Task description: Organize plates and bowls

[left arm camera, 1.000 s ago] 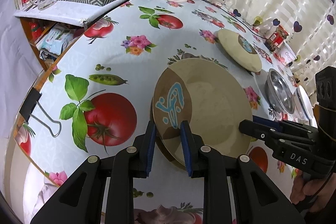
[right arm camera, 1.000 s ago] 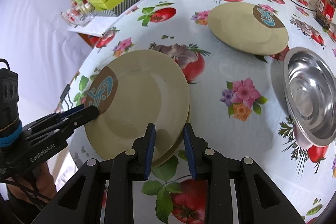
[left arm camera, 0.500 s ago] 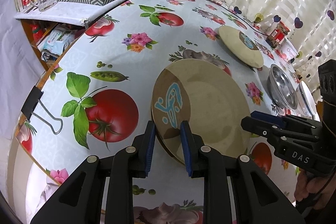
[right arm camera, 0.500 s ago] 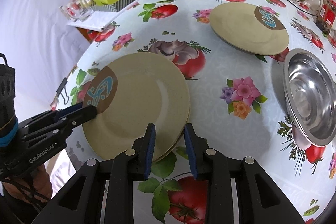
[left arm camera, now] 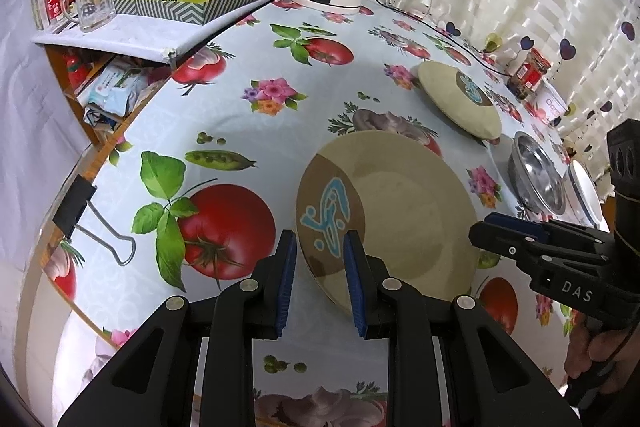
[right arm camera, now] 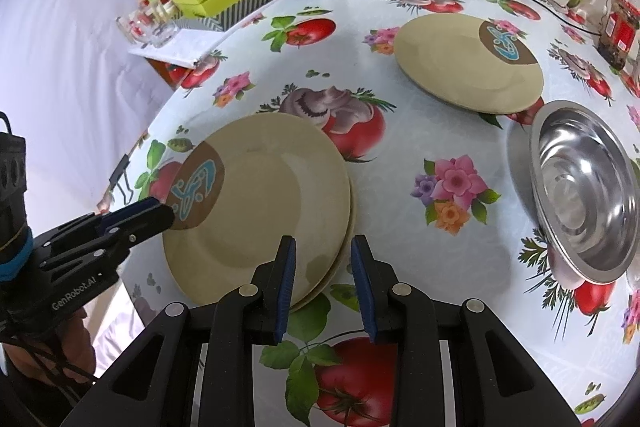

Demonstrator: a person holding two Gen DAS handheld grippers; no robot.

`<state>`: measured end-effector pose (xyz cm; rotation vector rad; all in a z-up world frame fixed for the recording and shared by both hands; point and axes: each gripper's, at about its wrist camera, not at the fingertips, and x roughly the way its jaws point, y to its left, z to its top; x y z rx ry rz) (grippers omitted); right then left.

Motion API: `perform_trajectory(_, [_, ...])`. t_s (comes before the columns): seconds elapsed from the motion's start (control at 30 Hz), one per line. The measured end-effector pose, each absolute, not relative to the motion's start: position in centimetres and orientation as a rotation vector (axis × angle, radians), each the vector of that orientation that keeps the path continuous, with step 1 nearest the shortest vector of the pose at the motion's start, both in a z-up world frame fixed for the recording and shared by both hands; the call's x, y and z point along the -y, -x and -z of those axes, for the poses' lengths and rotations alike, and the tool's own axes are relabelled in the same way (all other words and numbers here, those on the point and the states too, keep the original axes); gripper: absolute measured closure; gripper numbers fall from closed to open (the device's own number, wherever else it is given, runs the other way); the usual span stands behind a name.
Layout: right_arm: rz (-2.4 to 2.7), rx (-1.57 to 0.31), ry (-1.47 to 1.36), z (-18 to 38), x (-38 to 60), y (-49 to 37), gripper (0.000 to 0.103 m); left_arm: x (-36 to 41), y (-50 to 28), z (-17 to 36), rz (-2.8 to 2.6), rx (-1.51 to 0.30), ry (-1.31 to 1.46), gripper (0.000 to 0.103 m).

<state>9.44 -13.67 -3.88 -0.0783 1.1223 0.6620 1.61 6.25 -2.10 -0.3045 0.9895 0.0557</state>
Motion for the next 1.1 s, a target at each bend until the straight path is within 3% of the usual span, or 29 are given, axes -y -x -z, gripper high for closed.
perform_trajectory(1.1, [-0.667,-1.022,0.004,0.0,17.3,-9.1,0.072,-3.0,-3.1,-1.5,-0.033,-0.936,0.237,0.079])
